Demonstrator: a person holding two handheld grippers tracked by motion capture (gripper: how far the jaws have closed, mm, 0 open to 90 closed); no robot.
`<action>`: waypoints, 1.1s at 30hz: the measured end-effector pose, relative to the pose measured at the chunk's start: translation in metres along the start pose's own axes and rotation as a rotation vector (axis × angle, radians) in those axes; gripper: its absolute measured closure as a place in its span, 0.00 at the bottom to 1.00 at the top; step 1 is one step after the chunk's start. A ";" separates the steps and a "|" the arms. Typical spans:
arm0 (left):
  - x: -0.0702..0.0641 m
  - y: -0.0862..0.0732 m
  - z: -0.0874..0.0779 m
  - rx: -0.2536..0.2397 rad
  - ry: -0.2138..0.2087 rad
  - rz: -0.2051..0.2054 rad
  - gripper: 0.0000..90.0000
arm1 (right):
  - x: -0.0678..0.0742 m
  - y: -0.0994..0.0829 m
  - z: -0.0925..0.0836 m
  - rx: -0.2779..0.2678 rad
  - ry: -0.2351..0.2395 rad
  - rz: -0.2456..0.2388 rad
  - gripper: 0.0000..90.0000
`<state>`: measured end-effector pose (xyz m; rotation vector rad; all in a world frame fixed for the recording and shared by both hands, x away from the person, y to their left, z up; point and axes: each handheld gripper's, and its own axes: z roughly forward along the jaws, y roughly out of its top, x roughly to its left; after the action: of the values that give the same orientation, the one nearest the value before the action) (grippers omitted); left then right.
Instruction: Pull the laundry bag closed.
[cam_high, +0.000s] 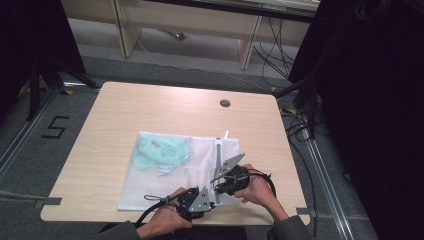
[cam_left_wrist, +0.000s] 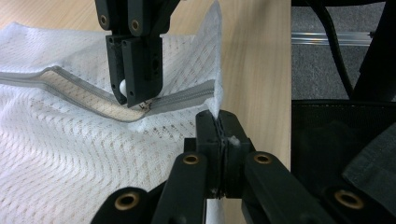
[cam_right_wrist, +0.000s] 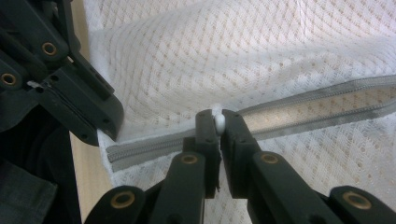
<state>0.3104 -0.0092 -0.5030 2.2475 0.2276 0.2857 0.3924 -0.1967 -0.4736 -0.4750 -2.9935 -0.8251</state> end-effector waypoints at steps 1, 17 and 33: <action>-0.001 0.000 0.000 -0.012 0.000 -0.015 0.98 | 0.000 0.000 0.000 0.002 -0.002 -0.004 0.96; 0.000 0.000 0.000 -0.010 -0.006 -0.011 0.98 | -0.007 0.003 0.003 0.008 -0.008 -0.002 0.96; 0.002 0.000 -0.001 -0.003 -0.016 -0.010 0.98 | -0.015 0.005 0.004 0.009 -0.021 0.001 0.96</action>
<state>0.3116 -0.0081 -0.5019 2.2447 0.2299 0.2620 0.4086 -0.1949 -0.4758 -0.4888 -3.0147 -0.8113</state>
